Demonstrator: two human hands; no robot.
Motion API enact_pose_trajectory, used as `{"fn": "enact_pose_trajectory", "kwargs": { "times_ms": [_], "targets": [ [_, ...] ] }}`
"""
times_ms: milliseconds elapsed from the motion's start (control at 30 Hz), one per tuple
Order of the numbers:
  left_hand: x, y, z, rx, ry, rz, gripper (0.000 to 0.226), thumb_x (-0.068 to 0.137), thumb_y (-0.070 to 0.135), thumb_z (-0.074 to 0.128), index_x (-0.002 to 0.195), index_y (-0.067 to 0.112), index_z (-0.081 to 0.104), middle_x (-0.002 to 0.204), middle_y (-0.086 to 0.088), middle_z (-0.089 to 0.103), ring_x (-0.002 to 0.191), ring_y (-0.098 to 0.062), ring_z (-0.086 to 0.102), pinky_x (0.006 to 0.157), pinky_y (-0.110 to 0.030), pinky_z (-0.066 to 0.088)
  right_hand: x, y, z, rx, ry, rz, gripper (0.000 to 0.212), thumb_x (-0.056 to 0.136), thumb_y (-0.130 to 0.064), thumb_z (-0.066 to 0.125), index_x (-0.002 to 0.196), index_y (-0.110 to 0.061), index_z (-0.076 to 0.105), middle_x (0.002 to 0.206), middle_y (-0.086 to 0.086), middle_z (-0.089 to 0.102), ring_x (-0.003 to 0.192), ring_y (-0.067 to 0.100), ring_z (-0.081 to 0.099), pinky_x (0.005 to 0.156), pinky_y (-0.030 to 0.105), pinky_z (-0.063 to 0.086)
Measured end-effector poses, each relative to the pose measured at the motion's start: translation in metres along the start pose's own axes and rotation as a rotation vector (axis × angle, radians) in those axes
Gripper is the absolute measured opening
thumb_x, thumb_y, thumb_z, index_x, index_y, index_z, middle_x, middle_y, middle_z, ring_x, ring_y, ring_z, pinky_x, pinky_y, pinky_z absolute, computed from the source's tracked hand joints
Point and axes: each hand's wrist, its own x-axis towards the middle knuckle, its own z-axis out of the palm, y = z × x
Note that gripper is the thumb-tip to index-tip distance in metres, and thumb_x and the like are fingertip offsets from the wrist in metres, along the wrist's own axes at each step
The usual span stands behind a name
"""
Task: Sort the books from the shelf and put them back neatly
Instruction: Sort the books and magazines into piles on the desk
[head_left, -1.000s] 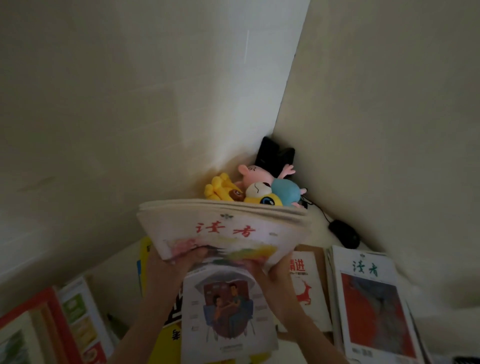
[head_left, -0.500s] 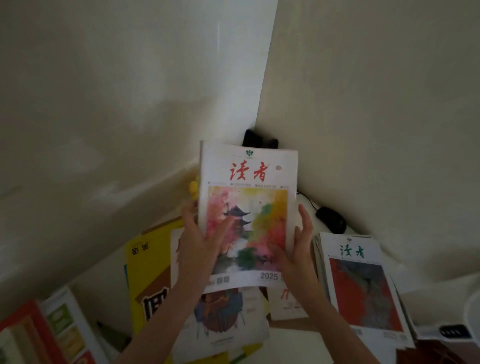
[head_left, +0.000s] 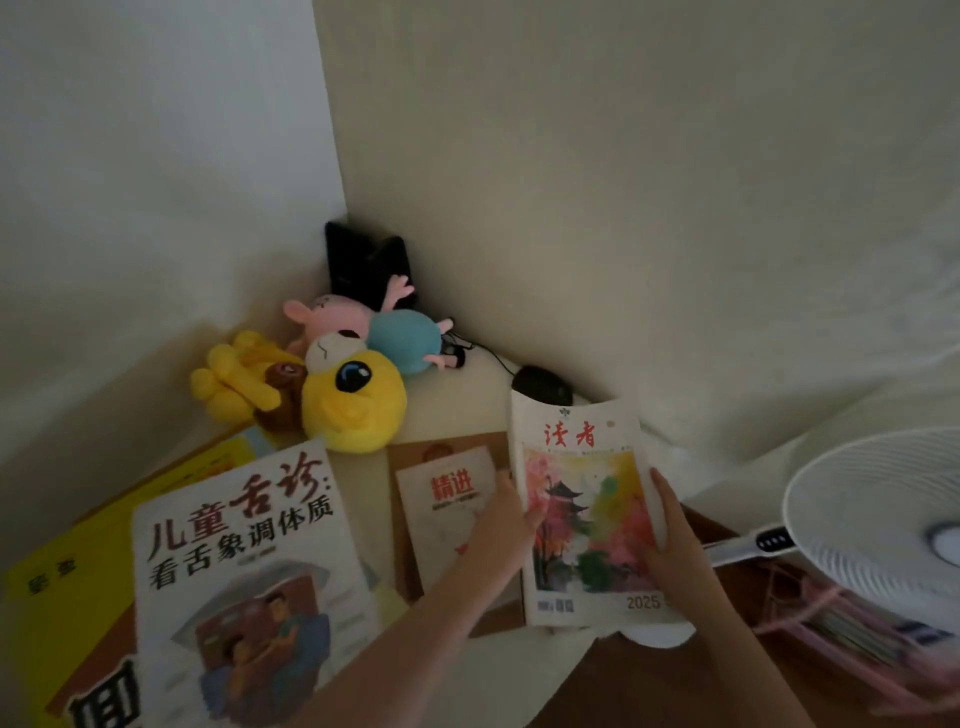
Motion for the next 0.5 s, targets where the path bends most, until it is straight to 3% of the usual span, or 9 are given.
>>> {"fn": "enact_pose_trajectory", "kwargs": {
  "times_ms": [33,100,200,267,333,433,500],
  "targets": [
    [0.007,-0.002,0.009,0.006,-0.016,-0.006,0.052,0.094,0.047,0.049,0.134,0.016,0.034,0.119,0.003,0.062,0.084,0.004,0.057,0.066,-0.011,0.049,0.005,0.007,-0.002,-0.007,-0.006,0.01,0.071,0.096,-0.012,0.049,0.151,-0.027,0.007,0.122,0.005,0.048,0.084,0.012,0.053,0.072,0.032,0.057],
    [0.018,-0.006,0.023,0.032,-0.049,-0.041,0.06,0.092,0.053,0.048,0.135,0.014,0.035,0.12,0.0,0.062,0.093,-0.006,0.061,0.07,-0.014,0.048,0.015,0.017,-0.005,-0.027,-0.038,0.03,0.068,0.098,-0.013,0.046,0.151,-0.027,0.005,0.114,0.001,0.046,0.09,0.016,0.053,0.073,0.029,0.054],
    [0.028,-0.007,0.036,0.103,-0.061,-0.1,0.066,0.092,0.058,0.045,0.138,0.012,0.033,0.118,-0.003,0.063,0.103,-0.017,0.065,0.082,-0.03,0.056,0.031,0.03,-0.001,-0.198,-0.044,0.056,0.062,0.099,-0.014,0.043,0.151,-0.021,0.011,0.13,0.009,0.05,0.11,0.024,0.051,0.089,0.033,0.043],
    [0.029,-0.006,0.035,0.269,-0.022,-0.112,0.063,0.095,0.056,0.041,0.139,0.012,0.033,0.118,-0.008,0.06,0.104,-0.022,0.061,0.083,-0.033,0.054,0.035,0.04,0.006,-0.387,0.001,0.081,0.062,0.095,-0.011,0.047,0.15,-0.023,0.019,0.139,0.013,0.04,0.125,0.031,0.035,0.105,0.044,0.029],
    [0.029,-0.006,0.026,0.424,-0.061,-0.174,0.052,0.097,0.046,0.044,0.132,0.008,0.042,0.12,-0.016,0.053,0.107,-0.028,0.055,0.085,-0.031,0.047,0.031,0.041,0.01,-0.389,0.089,0.095,0.064,0.091,-0.01,0.056,0.148,-0.023,0.029,0.148,0.015,0.024,0.134,0.036,0.019,0.111,0.052,0.019],
    [0.018,0.004,0.003,0.335,-0.185,-0.24,0.039,0.097,0.041,0.047,0.12,0.009,0.052,0.127,-0.014,0.055,0.107,-0.026,0.058,0.095,-0.035,0.048,0.027,0.03,0.012,-0.373,0.172,0.052,0.065,0.087,-0.01,0.062,0.145,-0.018,0.035,0.151,0.015,0.017,0.136,0.038,0.014,0.113,0.058,0.016],
    [0.002,0.014,-0.021,0.243,-0.124,-0.161,0.042,0.099,0.037,0.045,0.135,0.016,0.045,0.14,-0.006,0.046,0.124,-0.019,0.049,0.107,-0.032,0.037,0.023,0.008,0.025,-0.303,0.142,-0.001,0.061,0.086,-0.012,0.065,0.141,-0.019,0.039,0.151,0.012,0.019,0.138,0.036,0.015,0.114,0.057,0.017]
  ]
}}
